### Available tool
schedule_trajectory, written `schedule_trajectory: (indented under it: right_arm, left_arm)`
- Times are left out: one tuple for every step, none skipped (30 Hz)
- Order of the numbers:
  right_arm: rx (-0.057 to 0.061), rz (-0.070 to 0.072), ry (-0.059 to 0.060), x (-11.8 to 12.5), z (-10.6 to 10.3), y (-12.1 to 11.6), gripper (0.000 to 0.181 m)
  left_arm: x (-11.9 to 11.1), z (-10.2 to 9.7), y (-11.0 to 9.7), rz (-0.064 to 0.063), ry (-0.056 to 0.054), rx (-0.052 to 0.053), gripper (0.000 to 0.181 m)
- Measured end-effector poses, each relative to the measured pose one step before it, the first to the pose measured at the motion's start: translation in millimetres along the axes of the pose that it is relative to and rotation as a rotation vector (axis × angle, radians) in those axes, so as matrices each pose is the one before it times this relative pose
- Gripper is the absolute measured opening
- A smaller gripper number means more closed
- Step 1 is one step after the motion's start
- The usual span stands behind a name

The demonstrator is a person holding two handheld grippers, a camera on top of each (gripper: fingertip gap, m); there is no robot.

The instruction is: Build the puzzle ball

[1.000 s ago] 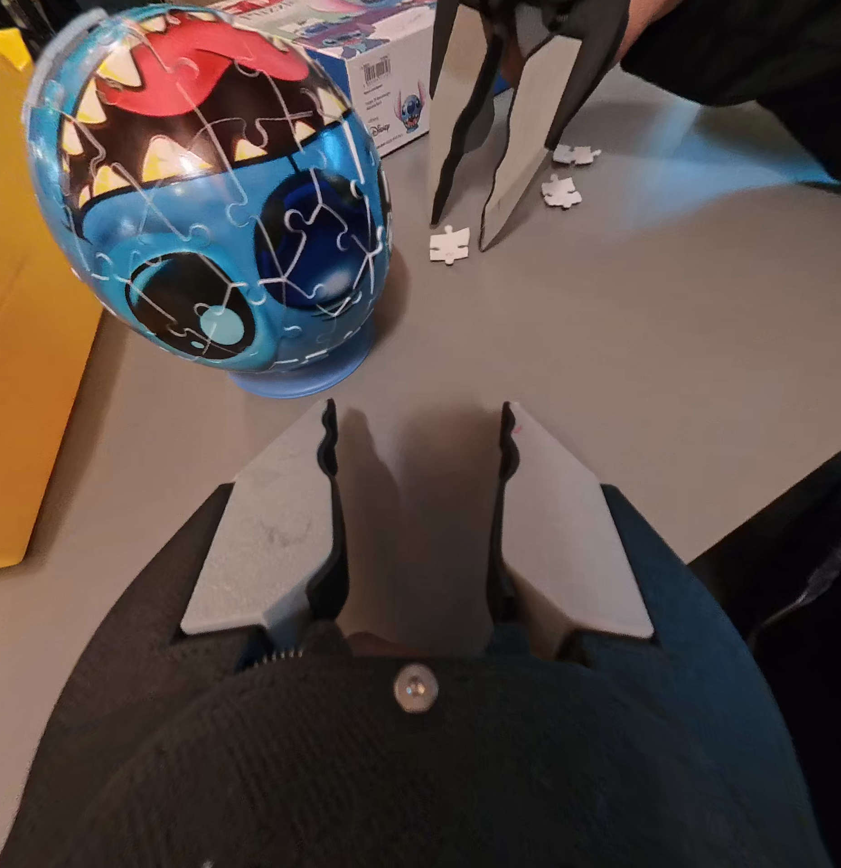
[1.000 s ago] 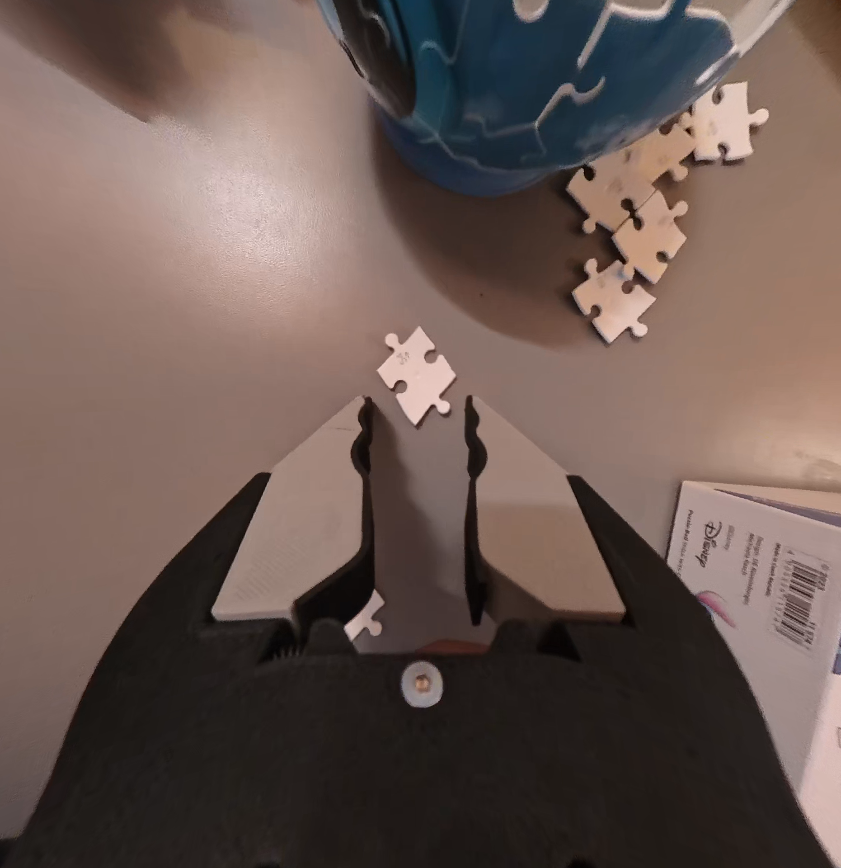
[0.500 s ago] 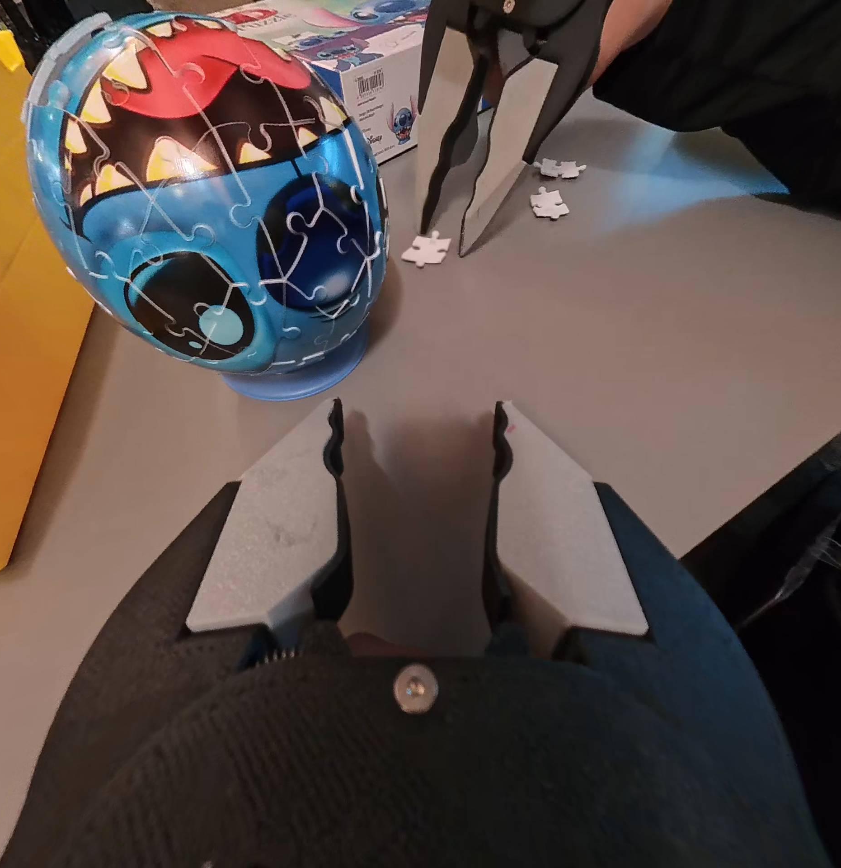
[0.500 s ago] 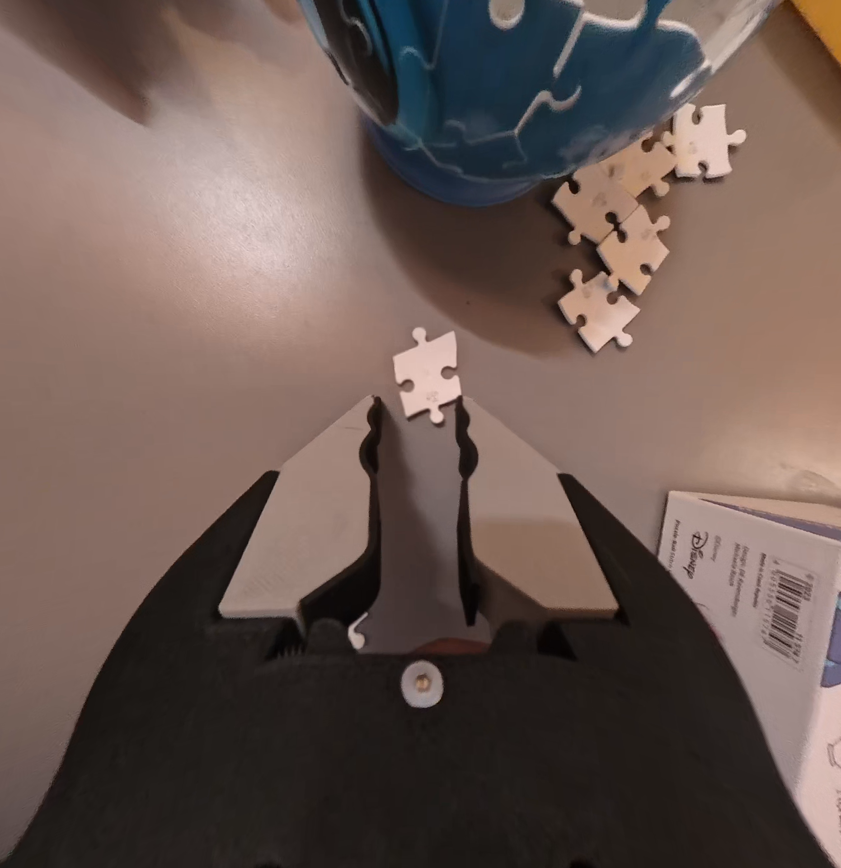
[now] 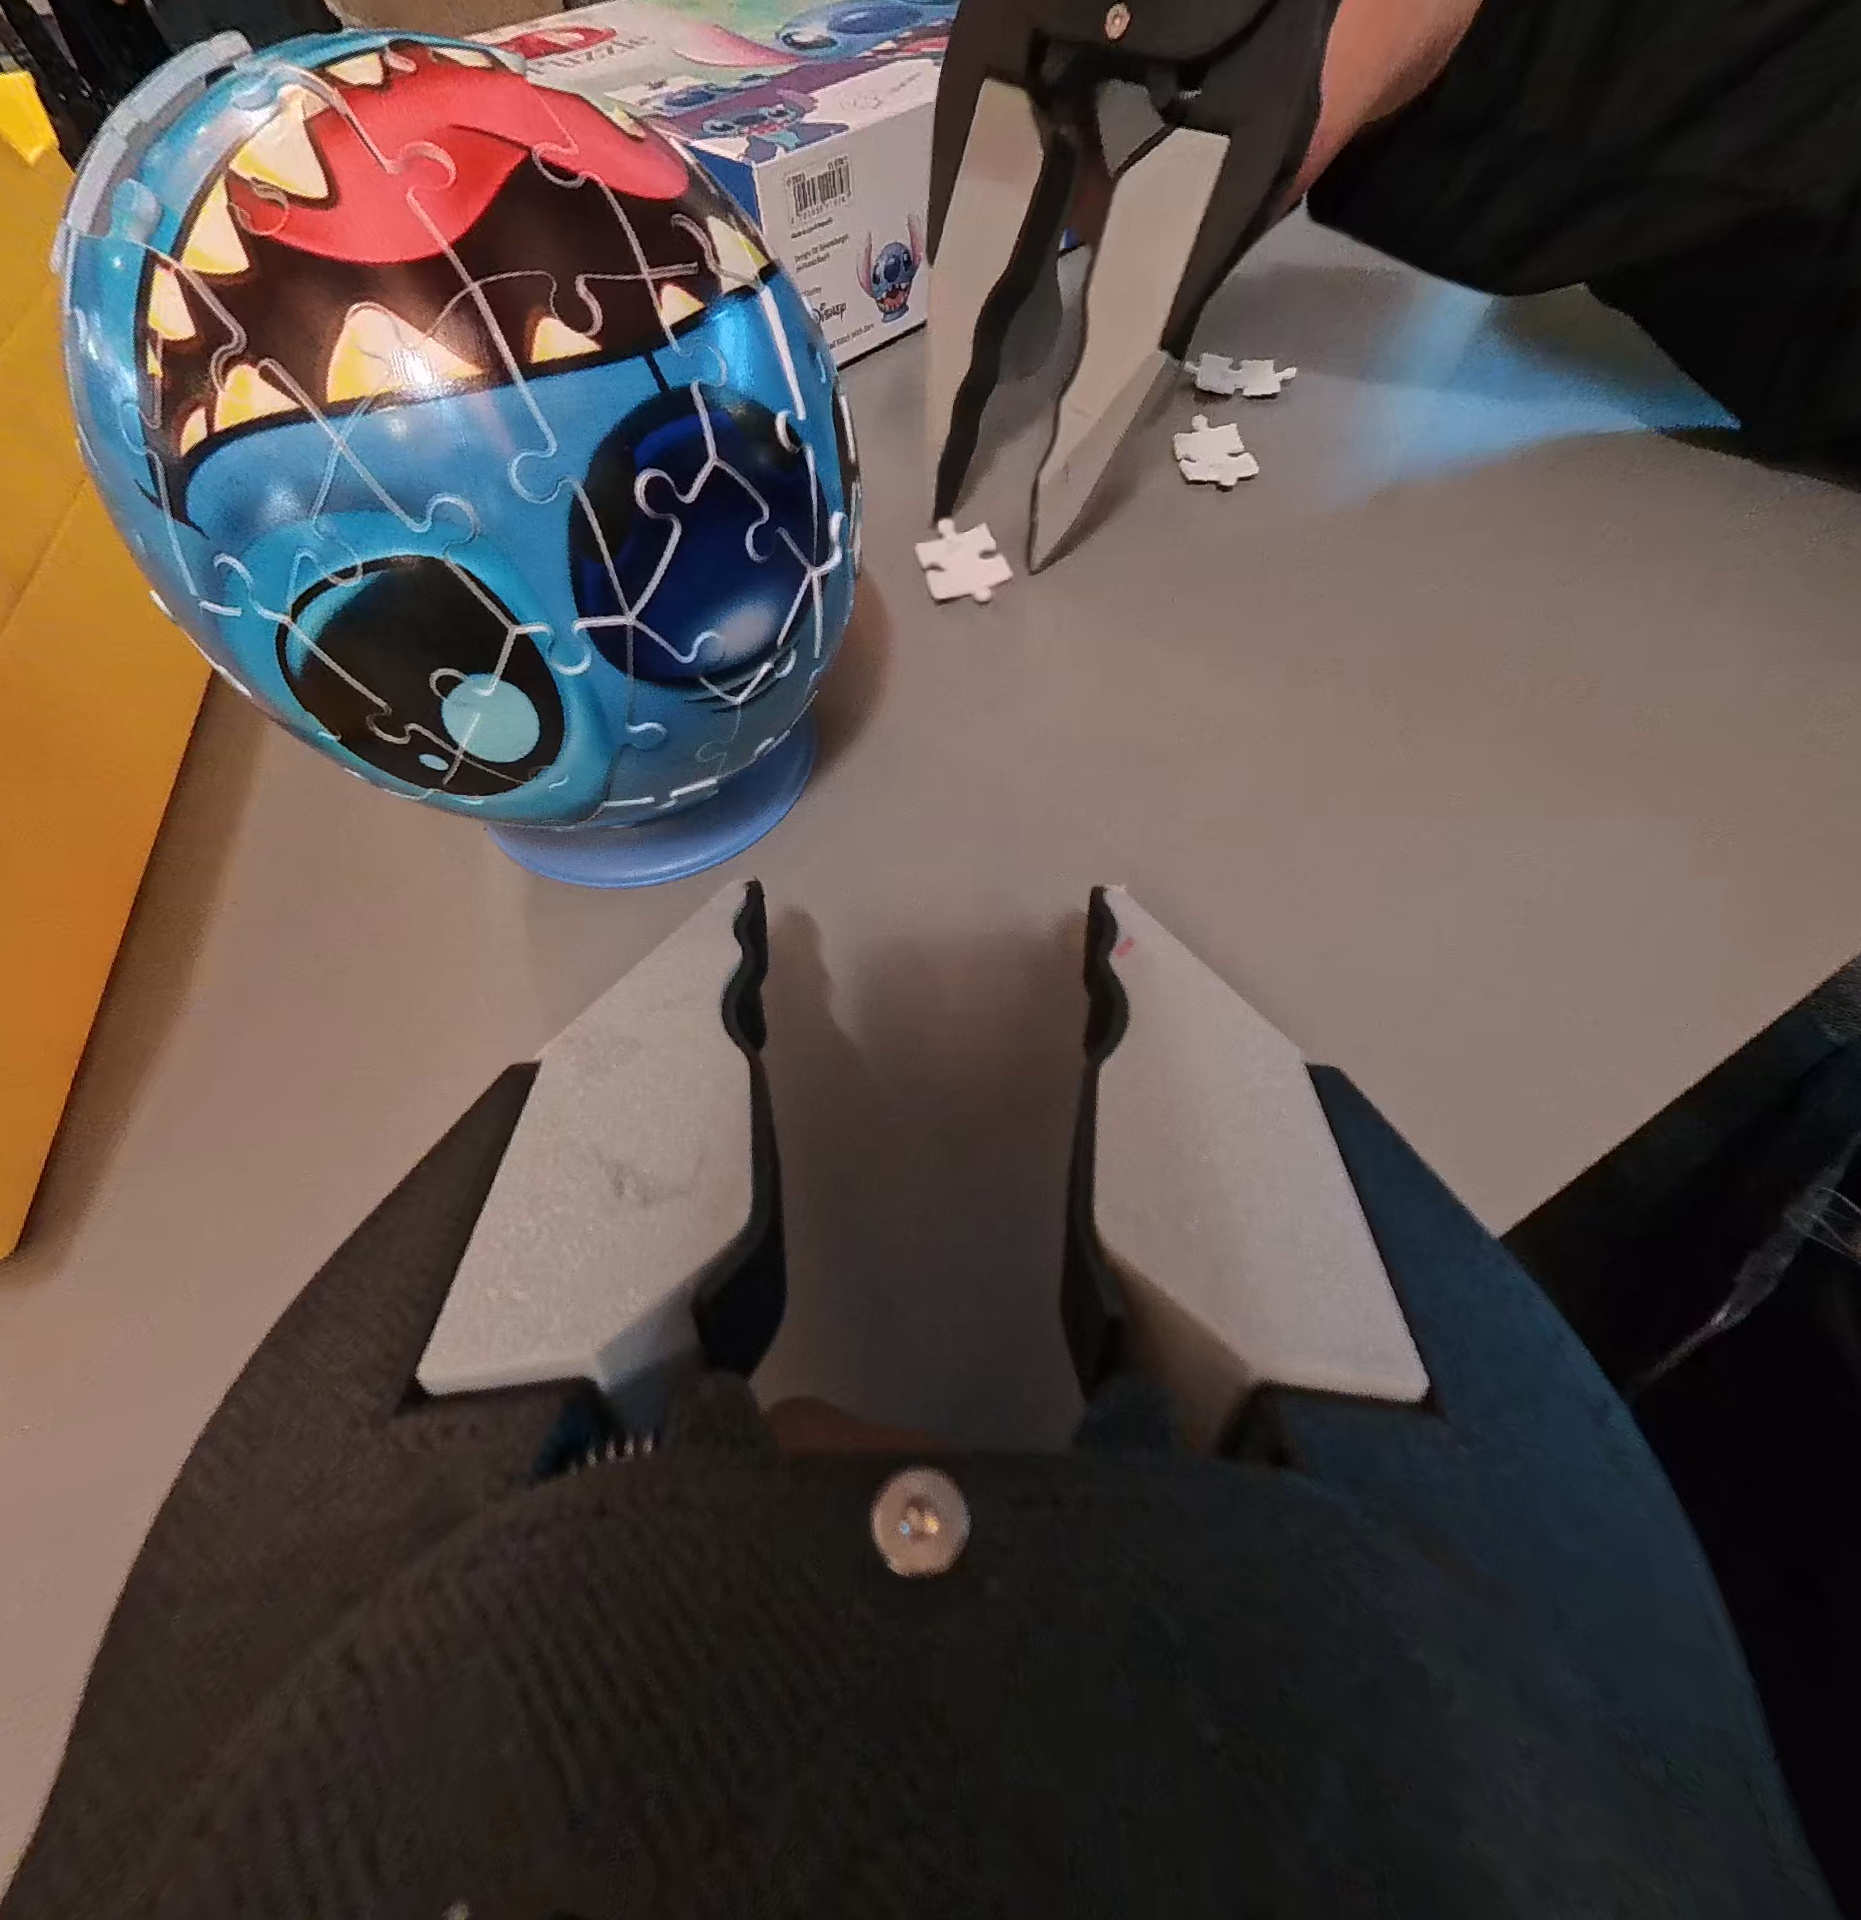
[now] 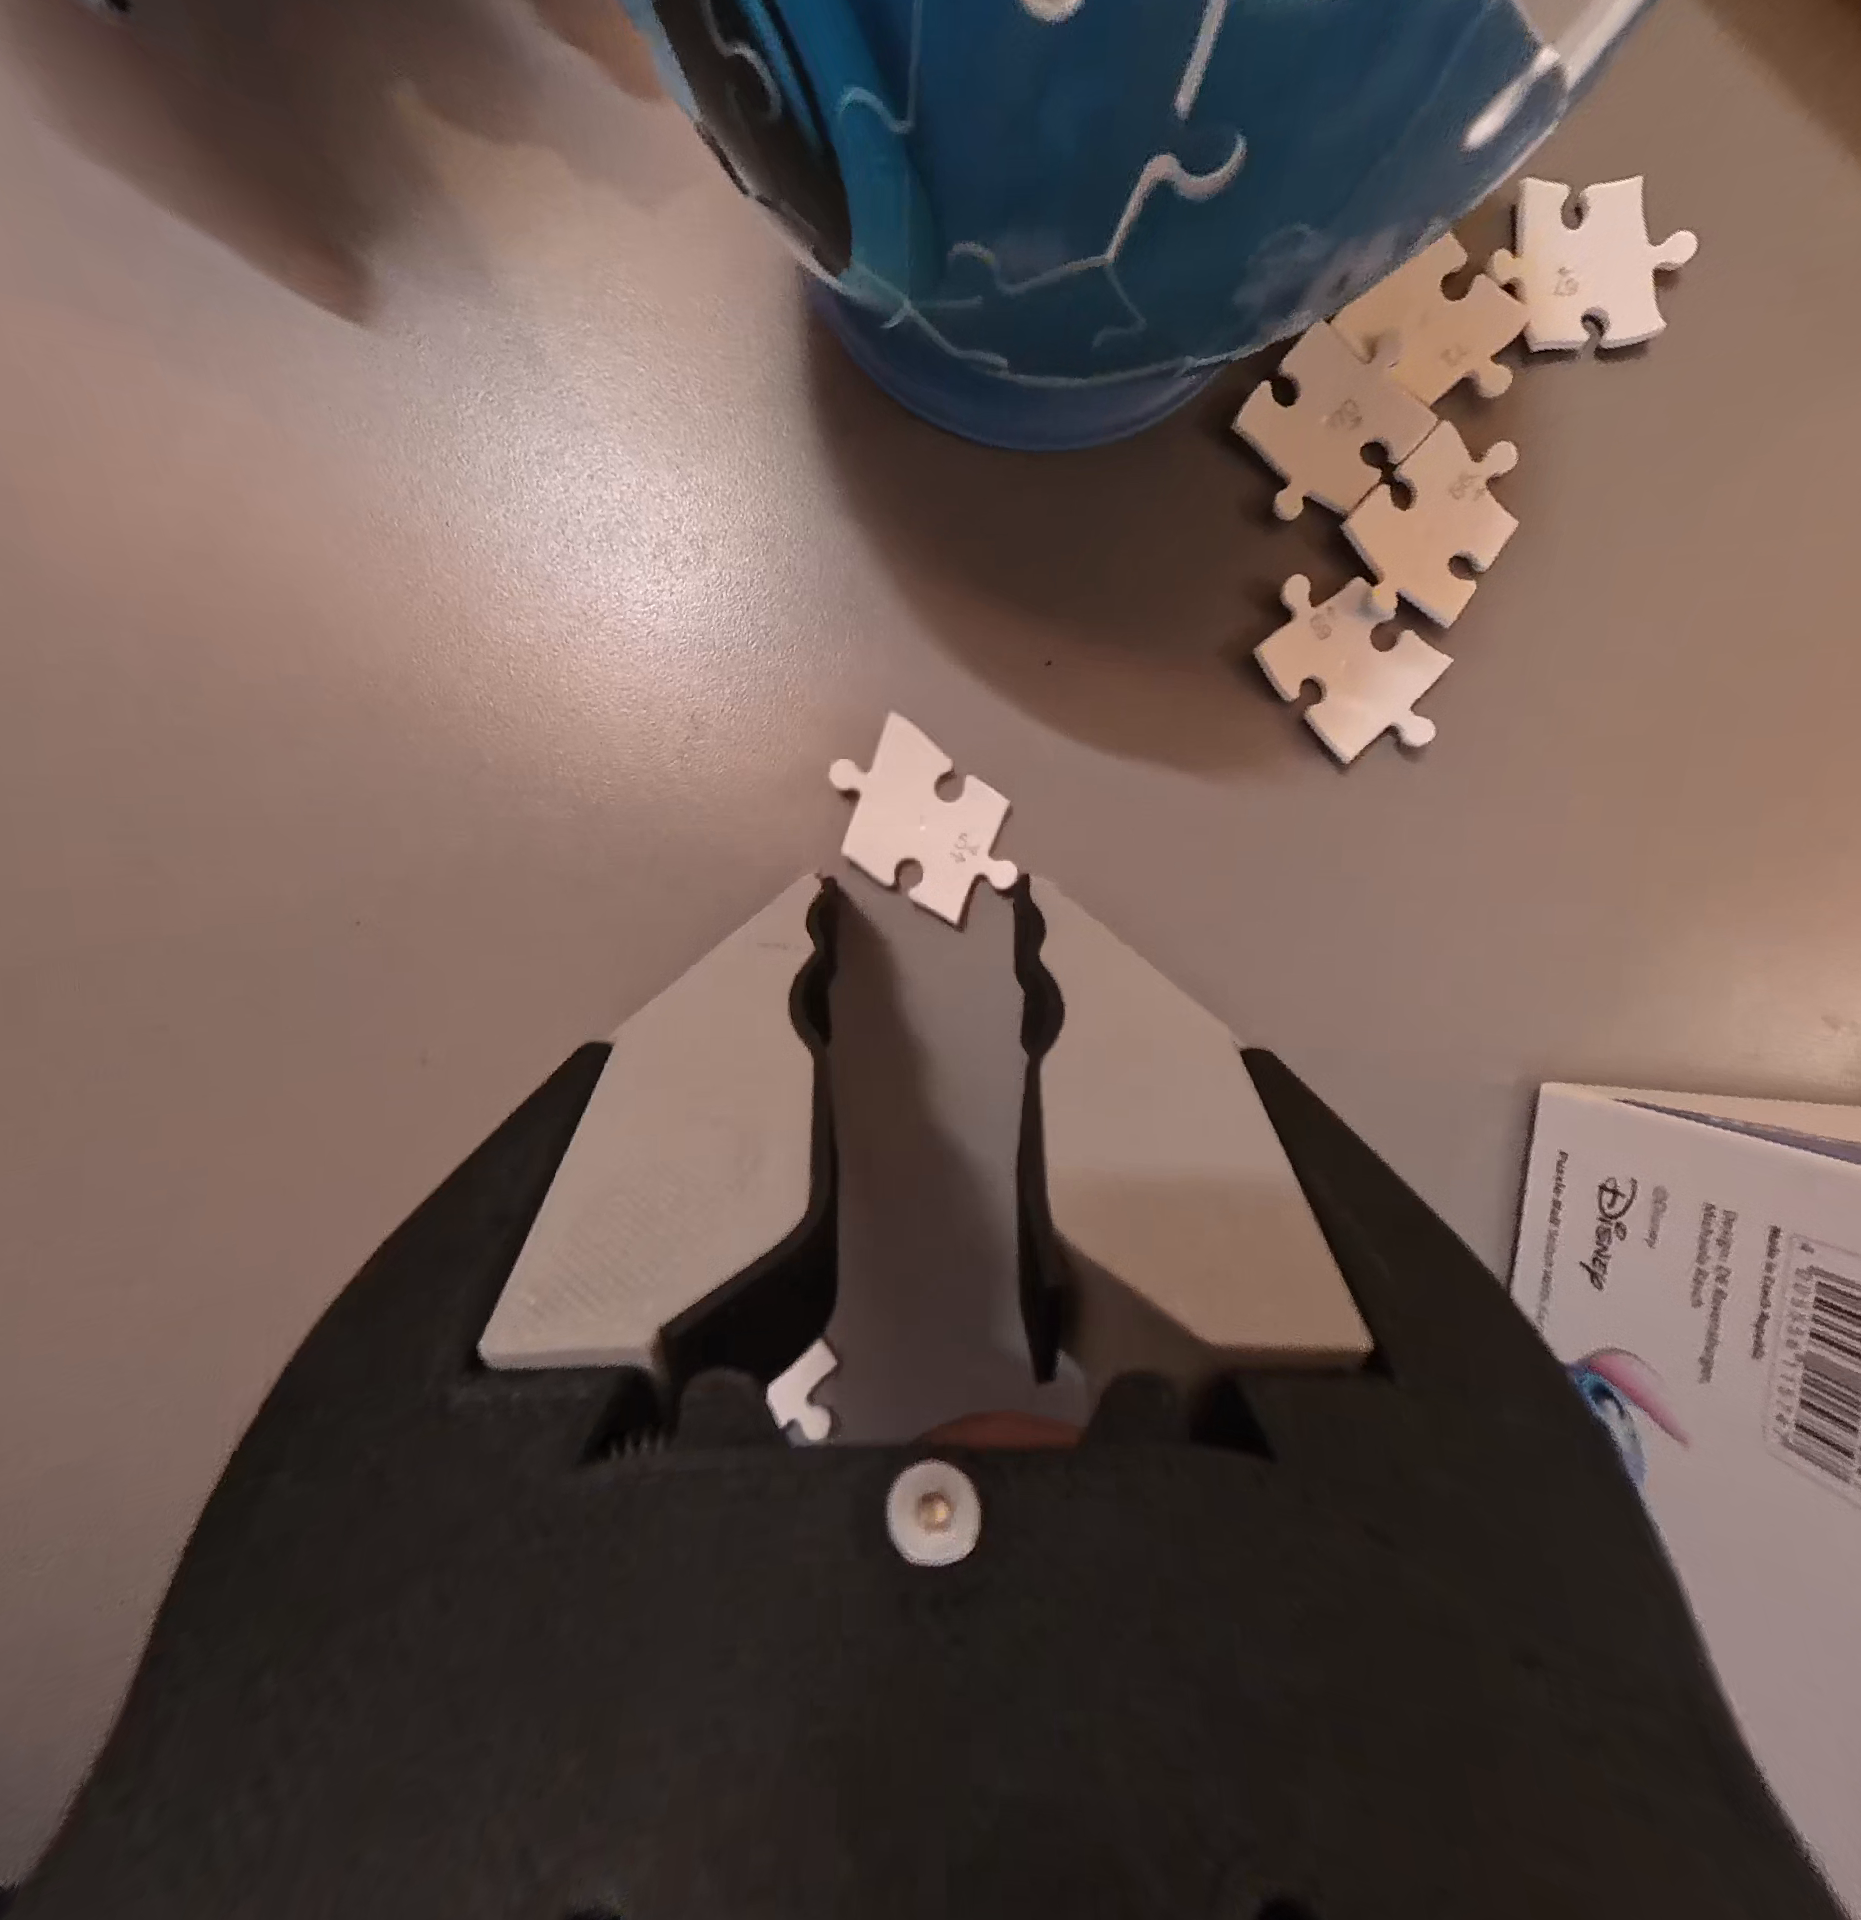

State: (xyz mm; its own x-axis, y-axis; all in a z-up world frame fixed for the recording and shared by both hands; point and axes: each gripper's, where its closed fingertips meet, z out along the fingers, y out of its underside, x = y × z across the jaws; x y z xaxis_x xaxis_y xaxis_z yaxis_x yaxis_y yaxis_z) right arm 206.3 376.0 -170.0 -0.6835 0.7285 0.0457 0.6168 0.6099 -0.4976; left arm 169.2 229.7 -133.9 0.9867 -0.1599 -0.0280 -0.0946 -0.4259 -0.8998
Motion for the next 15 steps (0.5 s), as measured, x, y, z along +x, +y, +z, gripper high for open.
schedule_trajectory:
  right_arm:
    - [-0.0089,-0.0087,0.0073,-0.06,-0.77,0.90,0.034]
    - [-0.0069,-0.0098,0.0005,-1.05,-0.87,0.81,0.038]
    - [-0.0013,-0.0086,0.0025,-0.50,-0.57,0.03,0.038]
    - [0.0041,-0.0042,0.0174,2.47,-0.10,-0.78,0.038]
    - [0.0064,0.0031,0.0237,4.36,0.64,-1.28,0.038]
    - [0.0080,0.0116,0.0078,2.62,1.42,-1.53,0.040]
    - [0.0092,0.0174,-0.0071,0.68,1.60,-1.56,0.041]
    - [0.0094,0.0165,-0.0107,0.05,1.32,-1.21,0.044]
    - [0.0106,0.0115,-0.0149,-0.83,0.93,-0.80,0.044]
    - [0.0113,0.0059,-0.0173,-1.70,0.48,-0.27,0.041]
    - [0.0149,0.0019,-0.0120,-1.01,0.34,-0.41,0.039]
    - [0.0194,-0.0006,-0.0040,0.03,0.37,-0.69,0.039]
    - [0.0205,-0.0012,-0.0021,0.34,0.32,-0.74,0.039]
    - [0.0194,0.0038,-0.0019,0.51,0.27,-0.68,0.039]
    - [0.0161,0.0083,-0.0057,0.14,0.24,-0.72,0.039]
  left_arm:
    - [0.00,-0.04,0.04,-0.0007,0.0011,-0.0001,0.059]
    - [-0.02,-0.08,-0.16,-0.0006,0.0002,0.0009,0.059]
    - [-0.06,-0.10,-0.09,-0.0004,-0.0001,0.0013,0.059]
    - [0.06,-0.04,-0.06,-0.0002,0.0002,0.0008,0.059]
    - [-0.12,-0.04,-0.12,-0.0002,-0.0003,0.0003,0.059]
    - [-0.04,0.05,0.04,0.0000,-0.0002,-0.0006,0.059]
    - [0.16,0.07,0.20,0.0001,0.0006,-0.0011,0.059]
    - [0.00,-0.02,0.03,0.0001,0.0001,-0.0002,0.059]
    - [0.01,-0.01,-0.10,0.0002,-0.0007,0.0009,0.059]
    - [-0.02,-0.13,-0.17,0.0008,-0.0007,0.0011,0.059]
    - [0.01,-0.14,0.00,0.0006,0.0001,0.0006,0.059]
    - [0.04,0.01,-0.03,-0.0002,0.0002,0.0002,0.058]
    - [-0.03,-0.04,-0.11,-0.0006,0.0002,0.0002,0.058]
    - [0.09,0.03,0.05,-0.0007,0.0011,-0.0006,0.058]
    - [0.02,0.04,0.04,-0.0005,0.0007,-0.0005,0.058]
